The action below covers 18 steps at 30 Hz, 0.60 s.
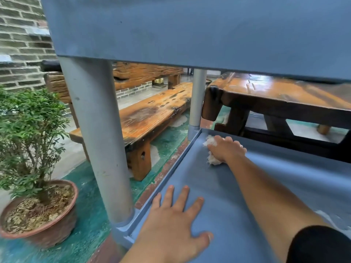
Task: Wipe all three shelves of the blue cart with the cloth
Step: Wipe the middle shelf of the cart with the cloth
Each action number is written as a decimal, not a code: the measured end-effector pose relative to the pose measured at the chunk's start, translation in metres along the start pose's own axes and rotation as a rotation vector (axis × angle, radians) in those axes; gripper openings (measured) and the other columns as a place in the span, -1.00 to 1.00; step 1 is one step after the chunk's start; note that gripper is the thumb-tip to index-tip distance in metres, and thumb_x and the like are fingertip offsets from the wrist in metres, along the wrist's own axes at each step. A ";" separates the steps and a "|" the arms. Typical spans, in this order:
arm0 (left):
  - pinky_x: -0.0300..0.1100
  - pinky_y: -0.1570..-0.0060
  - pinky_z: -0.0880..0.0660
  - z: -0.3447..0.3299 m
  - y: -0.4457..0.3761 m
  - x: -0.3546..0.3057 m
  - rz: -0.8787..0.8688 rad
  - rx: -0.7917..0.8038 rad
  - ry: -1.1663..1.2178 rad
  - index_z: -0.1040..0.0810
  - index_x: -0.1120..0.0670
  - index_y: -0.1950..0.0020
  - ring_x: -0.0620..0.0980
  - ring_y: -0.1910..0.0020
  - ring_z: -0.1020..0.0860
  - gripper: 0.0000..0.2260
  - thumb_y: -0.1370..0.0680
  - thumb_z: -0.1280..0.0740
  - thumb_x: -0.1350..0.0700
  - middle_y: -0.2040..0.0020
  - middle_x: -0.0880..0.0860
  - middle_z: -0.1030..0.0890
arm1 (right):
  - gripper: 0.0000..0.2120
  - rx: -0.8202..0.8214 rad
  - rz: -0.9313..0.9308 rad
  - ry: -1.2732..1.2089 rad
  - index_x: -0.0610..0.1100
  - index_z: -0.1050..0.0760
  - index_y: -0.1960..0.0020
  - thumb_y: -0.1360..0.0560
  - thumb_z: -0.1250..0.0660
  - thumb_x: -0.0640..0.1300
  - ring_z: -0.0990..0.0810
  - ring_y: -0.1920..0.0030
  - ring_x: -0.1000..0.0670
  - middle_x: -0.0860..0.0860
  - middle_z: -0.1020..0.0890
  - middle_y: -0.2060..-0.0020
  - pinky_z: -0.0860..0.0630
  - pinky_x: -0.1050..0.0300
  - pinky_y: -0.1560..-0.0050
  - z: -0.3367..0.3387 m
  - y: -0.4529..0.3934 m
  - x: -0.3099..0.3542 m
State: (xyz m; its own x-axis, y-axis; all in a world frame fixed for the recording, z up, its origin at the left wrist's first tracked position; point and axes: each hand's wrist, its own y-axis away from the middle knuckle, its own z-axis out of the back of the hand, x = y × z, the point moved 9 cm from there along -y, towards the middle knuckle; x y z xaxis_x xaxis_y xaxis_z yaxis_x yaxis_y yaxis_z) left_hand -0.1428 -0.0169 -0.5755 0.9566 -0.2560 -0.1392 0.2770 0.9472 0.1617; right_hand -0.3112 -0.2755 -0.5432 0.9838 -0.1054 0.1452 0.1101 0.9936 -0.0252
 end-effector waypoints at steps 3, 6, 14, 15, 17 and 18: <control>0.15 -0.44 0.34 0.001 0.003 -0.003 -0.003 -0.004 0.010 0.33 -0.40 -0.45 0.07 -0.49 0.43 -0.27 -0.37 0.10 -0.53 -0.55 -0.17 0.34 | -0.47 0.004 0.097 0.011 0.27 -0.30 -0.33 -0.39 -0.04 0.34 -0.42 -0.29 -0.25 -0.04 -0.44 -0.34 -0.36 -0.22 -0.14 0.004 0.021 0.002; 0.15 -0.45 0.32 0.002 0.005 -0.004 0.007 -0.002 -0.012 0.29 -0.35 -0.50 0.09 -0.51 0.40 -0.26 -0.38 0.13 -0.52 -0.56 -0.14 0.32 | -0.45 0.032 0.239 0.012 0.28 -0.23 -0.39 -0.42 -0.02 0.33 -0.43 -0.31 -0.23 -0.04 -0.42 -0.37 -0.36 -0.22 -0.18 0.002 0.070 0.020; 0.03 -0.49 0.21 0.012 0.010 -0.001 0.027 -0.076 0.091 0.27 -0.01 -0.58 0.04 -0.56 0.23 -0.29 -0.56 0.03 -0.24 -0.60 -0.01 0.18 | -0.38 0.123 0.561 -0.007 0.25 -0.07 -0.51 -0.48 -0.13 0.22 -0.35 -0.36 -0.15 0.01 -0.36 -0.41 -0.29 -0.10 -0.33 0.001 0.243 0.034; 0.01 -0.49 0.20 0.015 0.009 -0.001 0.038 -0.089 0.117 0.24 -0.01 -0.58 0.02 -0.56 0.21 -0.33 -0.57 0.00 -0.14 -0.61 0.01 0.16 | -0.37 0.109 0.581 -0.006 0.25 -0.05 -0.52 -0.48 -0.12 0.23 -0.32 -0.38 -0.14 0.02 -0.32 -0.44 -0.25 -0.11 -0.35 0.003 0.261 0.028; -0.02 -0.49 0.11 0.021 0.008 -0.002 0.054 -0.115 0.128 0.10 0.01 -0.59 -0.01 -0.56 0.10 -0.38 -0.55 -0.03 -0.04 -0.61 0.02 0.05 | -0.37 0.090 0.621 0.001 0.26 -0.03 -0.52 -0.48 -0.12 0.26 -0.29 -0.38 -0.14 0.03 -0.27 -0.47 -0.24 -0.13 -0.33 0.006 0.290 0.018; -0.03 -0.47 0.03 0.025 0.008 -0.003 0.067 -0.148 0.112 0.02 0.00 -0.57 0.00 -0.55 0.01 -0.38 -0.51 -0.01 -0.06 -0.59 0.04 -0.05 | -0.37 0.078 0.634 0.012 0.25 -0.03 -0.51 -0.49 -0.13 0.27 -0.30 -0.38 -0.15 0.02 -0.25 -0.48 -0.25 -0.15 -0.31 0.006 0.299 0.015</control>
State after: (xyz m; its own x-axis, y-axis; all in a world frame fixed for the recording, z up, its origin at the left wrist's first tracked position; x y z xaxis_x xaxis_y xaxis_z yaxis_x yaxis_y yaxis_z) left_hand -0.1414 -0.0131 -0.5490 0.9542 -0.1758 -0.2419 0.1886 0.9816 0.0305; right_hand -0.2645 0.0201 -0.5428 0.8563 0.5036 0.1148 -0.5037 0.8633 -0.0307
